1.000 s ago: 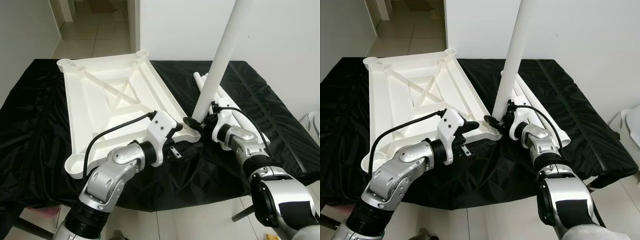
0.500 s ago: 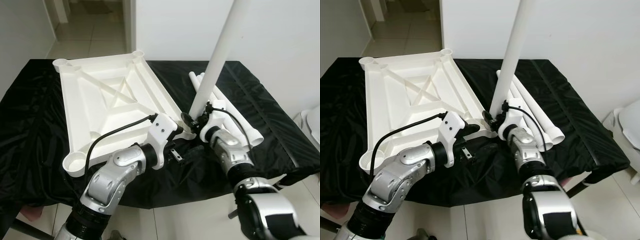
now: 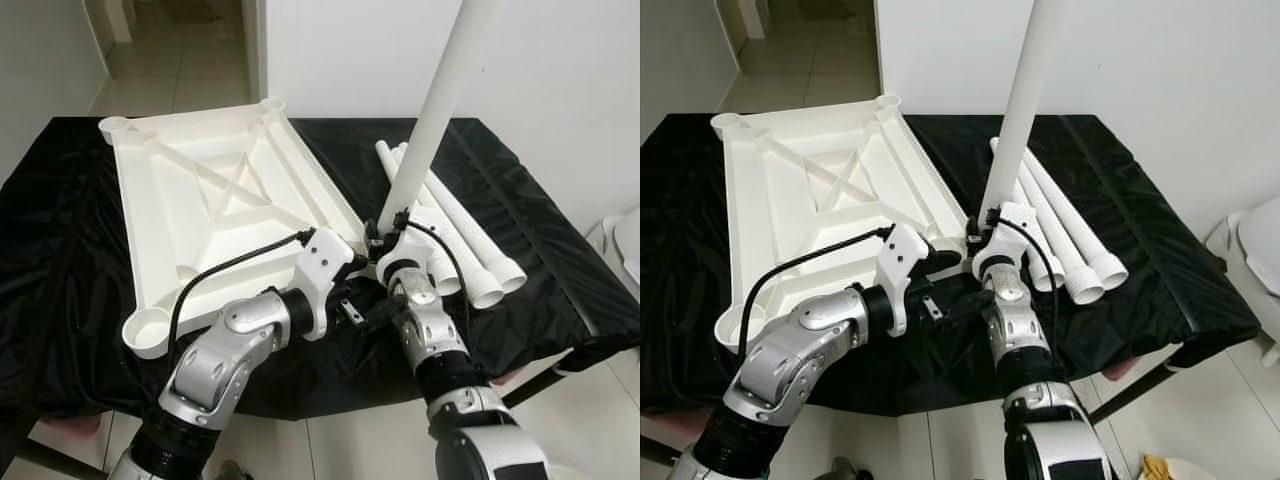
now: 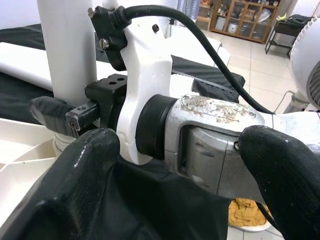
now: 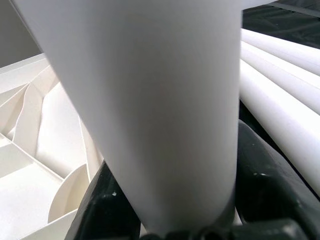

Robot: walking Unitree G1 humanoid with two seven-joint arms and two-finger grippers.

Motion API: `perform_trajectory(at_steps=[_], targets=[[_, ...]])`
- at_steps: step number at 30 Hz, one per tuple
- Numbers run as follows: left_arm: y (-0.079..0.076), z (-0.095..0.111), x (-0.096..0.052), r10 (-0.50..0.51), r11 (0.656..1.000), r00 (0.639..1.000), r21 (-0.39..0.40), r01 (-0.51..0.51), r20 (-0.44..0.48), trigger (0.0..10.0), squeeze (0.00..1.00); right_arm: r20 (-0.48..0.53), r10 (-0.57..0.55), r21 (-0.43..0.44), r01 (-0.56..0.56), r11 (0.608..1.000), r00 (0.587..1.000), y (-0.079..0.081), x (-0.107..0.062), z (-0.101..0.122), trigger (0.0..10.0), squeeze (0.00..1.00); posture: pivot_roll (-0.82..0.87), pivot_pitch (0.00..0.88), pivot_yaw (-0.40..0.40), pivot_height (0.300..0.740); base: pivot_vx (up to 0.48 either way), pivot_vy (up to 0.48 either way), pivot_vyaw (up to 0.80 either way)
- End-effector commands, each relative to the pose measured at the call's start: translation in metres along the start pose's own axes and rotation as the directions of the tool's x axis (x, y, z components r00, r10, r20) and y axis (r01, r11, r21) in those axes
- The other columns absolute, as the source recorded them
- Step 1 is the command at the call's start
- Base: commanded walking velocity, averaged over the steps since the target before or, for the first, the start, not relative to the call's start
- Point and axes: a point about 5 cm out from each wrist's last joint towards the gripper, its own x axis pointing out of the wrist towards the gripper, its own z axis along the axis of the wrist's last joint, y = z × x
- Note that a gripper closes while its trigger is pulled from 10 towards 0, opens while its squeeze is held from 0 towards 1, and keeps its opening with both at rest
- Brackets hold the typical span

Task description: Building children table

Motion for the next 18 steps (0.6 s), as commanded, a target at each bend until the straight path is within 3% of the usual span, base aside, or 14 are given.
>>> perform_trajectory(at_steps=[1,5,6,11,12,18], targets=[[-0.004,-0.001,0.003,-0.004,1.0,1.0,0.0,0.004,-0.003,10.0,0.0,-0.051,-0.018,-0.002,0.018,1.0,0.999,0.0,-0.003,-0.009,0.0,0.0,-0.04,0.02,-0.045,0.74,0.0,0.0,0.0],[-0.004,-0.001,0.003,-0.006,1.0,1.0,0.0,0.006,-0.004,10.0,0.0,-0.053,-0.017,-0.011,0.016,1.0,0.998,-0.003,-0.004,-0.009,0.0,0.0,-0.04,0.018,-0.047,0.74,0.0,0.0,0.0],[-0.004,-0.001,0.003,-0.005,1.0,1.0,0.0,0.005,-0.004,10.0,0.0,-0.048,-0.006,-0.023,0.005,1.0,0.999,-0.003,-0.005,-0.008,10.0,0.0,-0.04,0.016,-0.049,0.74,0.0,0.0,0.0],[-0.004,-0.001,0.003,-0.005,1.0,1.0,-0.001,0.005,-0.003,10.0,0.0,-0.034,0.003,-0.023,-0.003,1.0,0.999,-0.003,-0.007,-0.006,10.0,0.0,-0.04,0.015,-0.049,0.74,0.0,0.0,0.0],[-0.005,-0.001,0.003,-0.005,1.0,1.0,-0.002,0.005,-0.003,10.0,0.0,-0.026,0.018,-0.007,-0.018,1.0,0.999,-0.005,-0.007,-0.003,10.0,1.0,-0.04,0.015,-0.05,0.74,0.0,0.0,0.0],[-0.005,-0.002,0.002,-0.002,1.0,1.0,-0.003,0.002,-0.005,10.0,0.0,0.02,0.145,-0.003,-0.145,0.989,0.989,-0.018,-0.008,0.005,10.0,1.0,-0.04,0.017,-0.05,0.74,0.0,0.0,0.0]])
